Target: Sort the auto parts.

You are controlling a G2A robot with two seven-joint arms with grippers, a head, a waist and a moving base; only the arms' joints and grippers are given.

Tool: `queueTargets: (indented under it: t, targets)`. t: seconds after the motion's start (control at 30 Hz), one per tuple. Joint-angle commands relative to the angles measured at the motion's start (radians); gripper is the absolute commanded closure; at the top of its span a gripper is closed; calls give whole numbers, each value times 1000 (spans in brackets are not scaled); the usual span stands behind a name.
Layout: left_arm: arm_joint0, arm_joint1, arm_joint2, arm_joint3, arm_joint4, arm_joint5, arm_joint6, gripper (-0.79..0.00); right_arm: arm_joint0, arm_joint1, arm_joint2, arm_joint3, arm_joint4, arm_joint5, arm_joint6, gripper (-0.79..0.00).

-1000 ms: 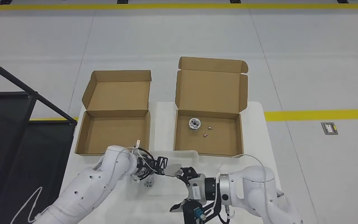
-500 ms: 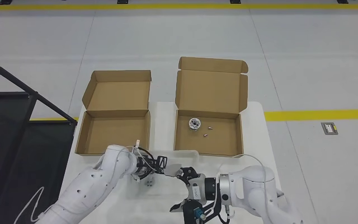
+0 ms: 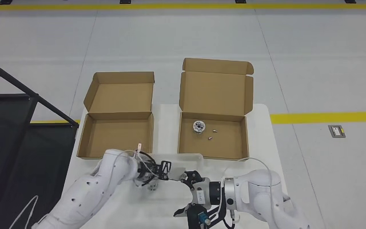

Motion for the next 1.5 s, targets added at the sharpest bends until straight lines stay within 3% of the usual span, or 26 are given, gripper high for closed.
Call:
queueTargets:
  t: [0.0,0.2,0.37,0.7,0.93,1.3,1.47]
  targets:
    - [8,21,-13,-42,-21,0,21,0,0,0,0,0,0,0,0,-785]
    - [58,101,-82,-186,-88,0,59,0,0,0,0,0,0,0,0,-785]
    - [129,163,-231,-274,-161,0,107,0,0,0,0,0,0,0,0,-785]
    - [351,228,-539,-396,-144,118,117,0,0,0,0,0,0,0,0,-785]
    - [456,249,-708,-342,-146,186,229,0,0,0,0,0,0,0,0,-785]
    - [456,249,-708,-342,-146,186,229,0,0,0,0,0,0,0,0,-785]
    - [441,242,-700,-279,-128,272,162,0,0,0,0,0,0,0,0,-785]
